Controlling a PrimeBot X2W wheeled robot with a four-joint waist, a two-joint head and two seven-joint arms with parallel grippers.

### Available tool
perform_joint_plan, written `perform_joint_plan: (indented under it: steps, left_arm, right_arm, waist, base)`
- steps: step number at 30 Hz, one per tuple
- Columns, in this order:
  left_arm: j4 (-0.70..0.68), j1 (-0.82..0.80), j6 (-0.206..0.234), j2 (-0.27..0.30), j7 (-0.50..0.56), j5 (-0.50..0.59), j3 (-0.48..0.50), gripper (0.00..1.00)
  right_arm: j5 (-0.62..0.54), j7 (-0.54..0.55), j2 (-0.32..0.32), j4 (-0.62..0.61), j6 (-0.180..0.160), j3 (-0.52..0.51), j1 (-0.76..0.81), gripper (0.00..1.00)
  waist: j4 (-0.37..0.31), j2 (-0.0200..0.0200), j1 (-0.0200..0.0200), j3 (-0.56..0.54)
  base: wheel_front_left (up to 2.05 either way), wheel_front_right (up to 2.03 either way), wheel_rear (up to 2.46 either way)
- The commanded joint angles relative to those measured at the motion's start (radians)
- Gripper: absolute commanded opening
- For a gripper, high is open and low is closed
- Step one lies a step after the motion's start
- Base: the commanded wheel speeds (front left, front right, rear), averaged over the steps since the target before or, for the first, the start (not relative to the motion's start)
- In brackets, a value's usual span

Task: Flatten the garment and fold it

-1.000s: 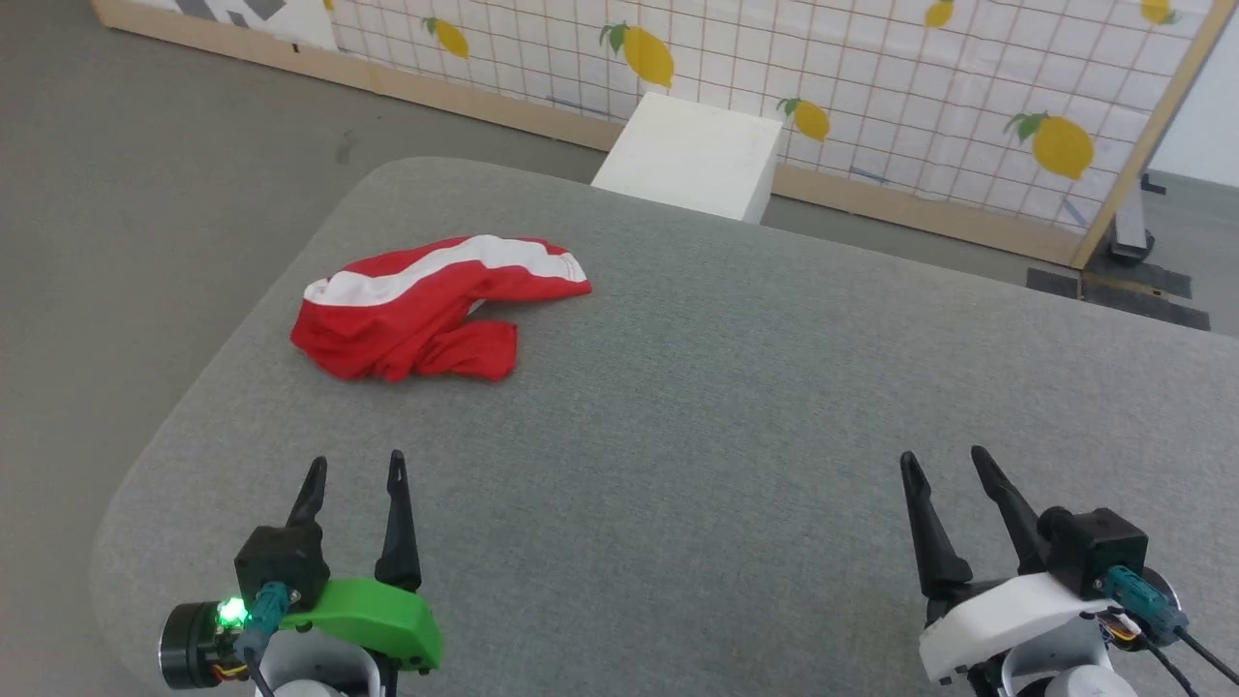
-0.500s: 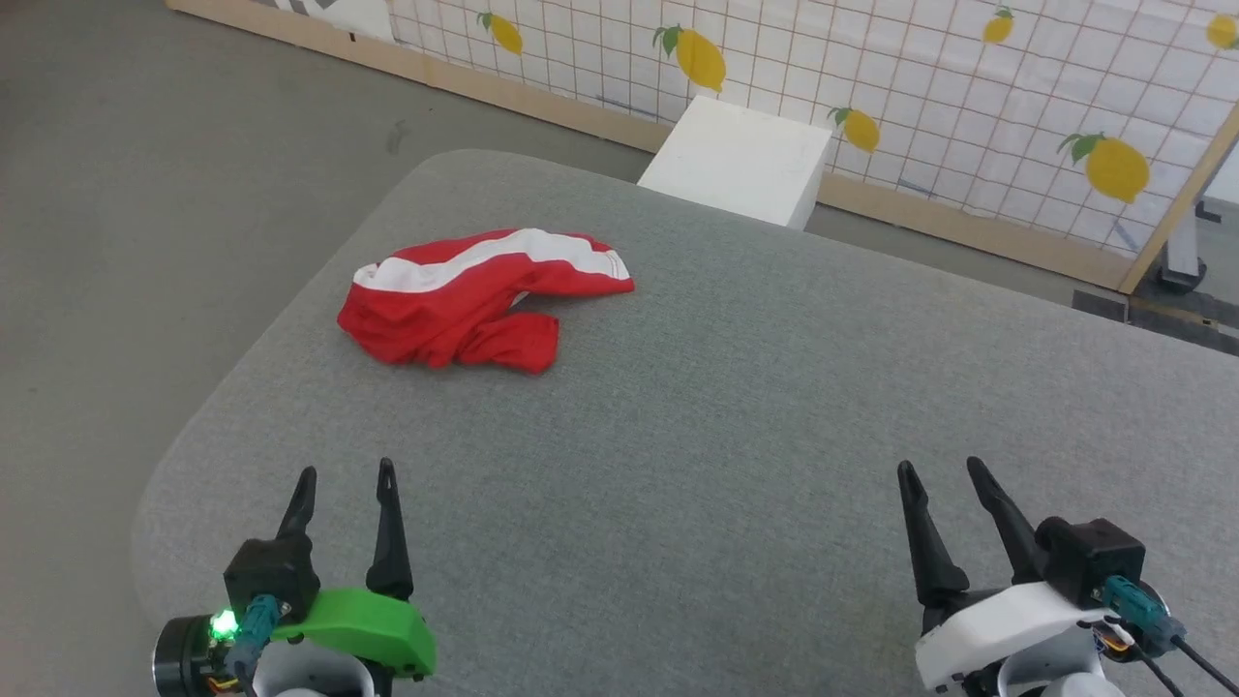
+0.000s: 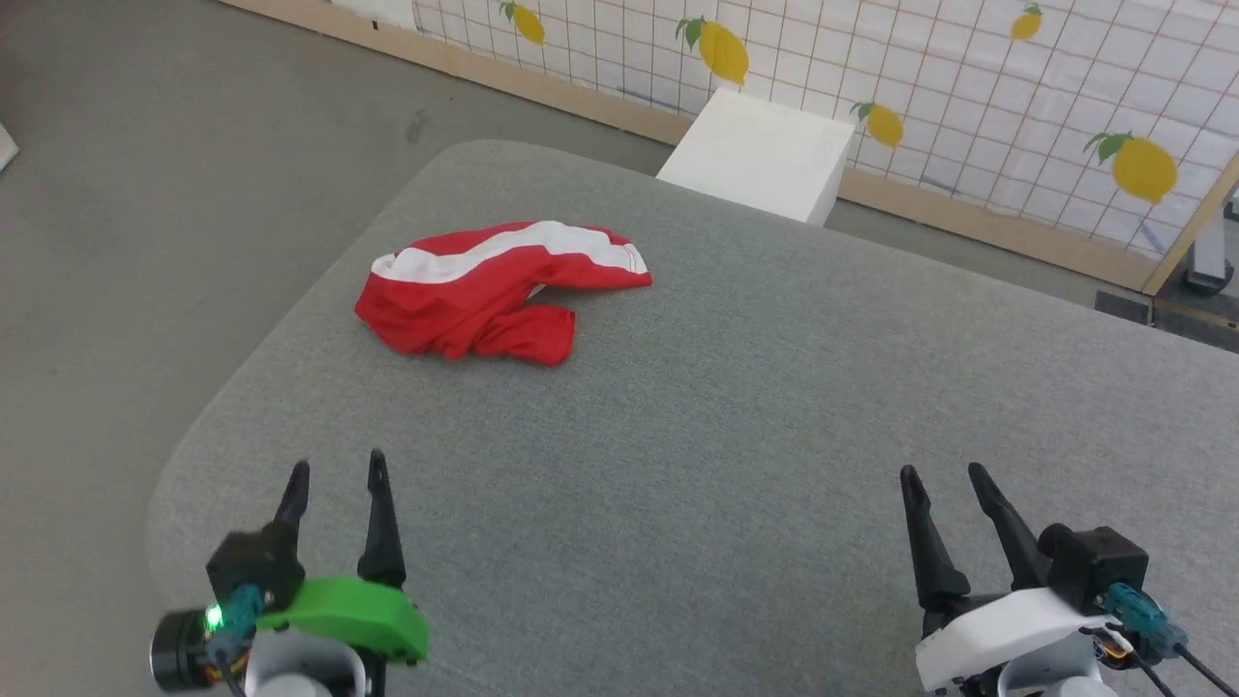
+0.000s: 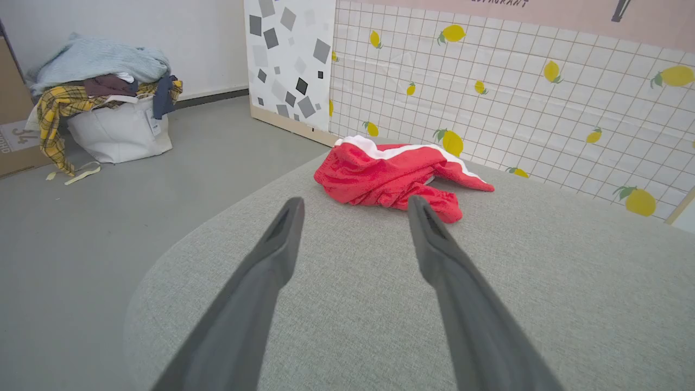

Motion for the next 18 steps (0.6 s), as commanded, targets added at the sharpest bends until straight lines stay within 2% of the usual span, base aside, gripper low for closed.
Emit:
perform_joint_plan:
  steps: [1, 8, 12, 18]
  left_arm:
    - [0.007, -0.046, -0.012, 0.016, 0.005, -0.012, -0.002, 1.00]
    - [0.119, -0.254, -0.097, 0.081, 0.067, -0.106, 0.026, 1.00]
    - [0.239, -0.419, -0.147, 0.106, 0.143, -0.176, 0.028, 1.00]
    - [0.426, -0.621, -0.174, 0.117, 0.283, -0.266, 0.041, 1.00]
  right_arm:
    - [0.011, -0.012, 0.000, 0.009, -0.001, -0.002, -0.009, 1.00]
    - [-0.015, -0.017, 0.000, 0.011, -0.001, -0.026, -0.024, 1.00]
    - [-0.057, 0.008, 0.000, -0.023, -0.002, -0.045, -0.047, 1.00]
    - [-0.120, 0.073, 0.000, -0.120, -0.002, -0.072, -0.078, 1.00]
  waist:
    - [0.001, 0.0000, 0.0000, 0.008]
    - [-0.008, 0.0000, 0.0000, 0.071]
    - [-0.021, 0.0000, 0.0000, 0.145]
    - [-0.067, 0.0000, 0.0000, 0.267]
  base:
    - [0.00, 0.00, 0.00]
    - [0.00, 0.00, 0.00]
    - [0.00, 0.00, 0.00]
    - [0.00, 0.00, 0.00]
